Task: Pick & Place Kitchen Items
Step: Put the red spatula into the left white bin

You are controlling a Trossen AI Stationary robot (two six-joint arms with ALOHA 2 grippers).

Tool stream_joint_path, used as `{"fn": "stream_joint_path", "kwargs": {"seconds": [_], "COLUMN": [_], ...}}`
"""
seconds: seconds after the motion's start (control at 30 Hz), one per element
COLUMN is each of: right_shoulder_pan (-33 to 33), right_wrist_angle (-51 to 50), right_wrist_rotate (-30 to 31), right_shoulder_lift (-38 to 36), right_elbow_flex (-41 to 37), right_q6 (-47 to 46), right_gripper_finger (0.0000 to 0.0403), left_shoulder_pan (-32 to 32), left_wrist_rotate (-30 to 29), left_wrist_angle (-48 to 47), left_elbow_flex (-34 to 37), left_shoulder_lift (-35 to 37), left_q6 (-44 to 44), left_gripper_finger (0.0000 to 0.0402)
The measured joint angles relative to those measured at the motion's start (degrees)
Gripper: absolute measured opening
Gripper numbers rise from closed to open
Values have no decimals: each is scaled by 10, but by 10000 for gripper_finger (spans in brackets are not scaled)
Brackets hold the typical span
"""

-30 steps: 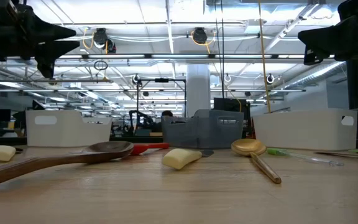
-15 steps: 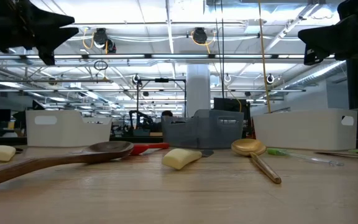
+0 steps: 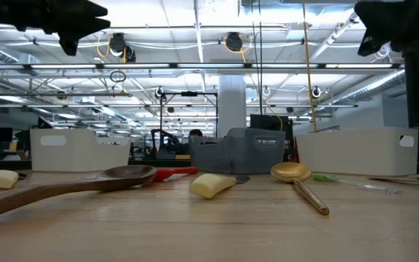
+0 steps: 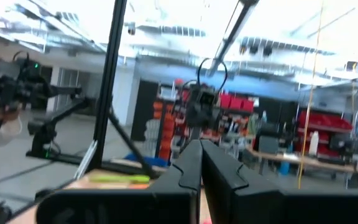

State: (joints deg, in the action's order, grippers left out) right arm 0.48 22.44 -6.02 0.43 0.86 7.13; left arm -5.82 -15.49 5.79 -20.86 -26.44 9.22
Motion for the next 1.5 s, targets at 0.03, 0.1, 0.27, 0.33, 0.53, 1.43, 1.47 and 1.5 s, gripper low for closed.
{"fn": "stream_joint_path", "kwargs": {"seconds": [0.03, 0.1, 0.27, 0.33, 0.53, 1.43, 1.47, 1.5], "right_shoulder_pan": [0, 0, 0, 0, 0, 0, 0, 0], "right_wrist_angle": [7, 18, 68, 83, 154, 281, 280, 279], "right_wrist_rotate": [0, 0, 16, 17, 17, 73, 73, 73], "right_shoulder_lift": [0, 0, 0, 0, 9, 522, 540, 559], "right_elbow_flex": [0, 0, 0, 0, 0, 219, 228, 235], "right_q6": [0, 0, 33, 44, 89, 22, 20, 20], "right_gripper_finger": [4, 4, 4, 4, 5, 121, 121, 121], "left_shoulder_pan": [0, 0, 0, 0, 0, -14, -14, -14], "left_wrist_rotate": [0, 0, 11, 21, 24, -11, -11, -10], "left_wrist_angle": [-12, -32, -54, -61, -73, -275, -291, -301], "left_elbow_flex": [-11, -33, -65, -72, -78, -267, -272, -277], "left_shoulder_lift": [-16, -47, -107, -124, -146, -244, -253, -262], "left_q6": [7, 24, 40, 40, 39, 87, 102, 113], "left_gripper_finger": [131, 131, 131, 131, 131, 131, 131, 131]}}
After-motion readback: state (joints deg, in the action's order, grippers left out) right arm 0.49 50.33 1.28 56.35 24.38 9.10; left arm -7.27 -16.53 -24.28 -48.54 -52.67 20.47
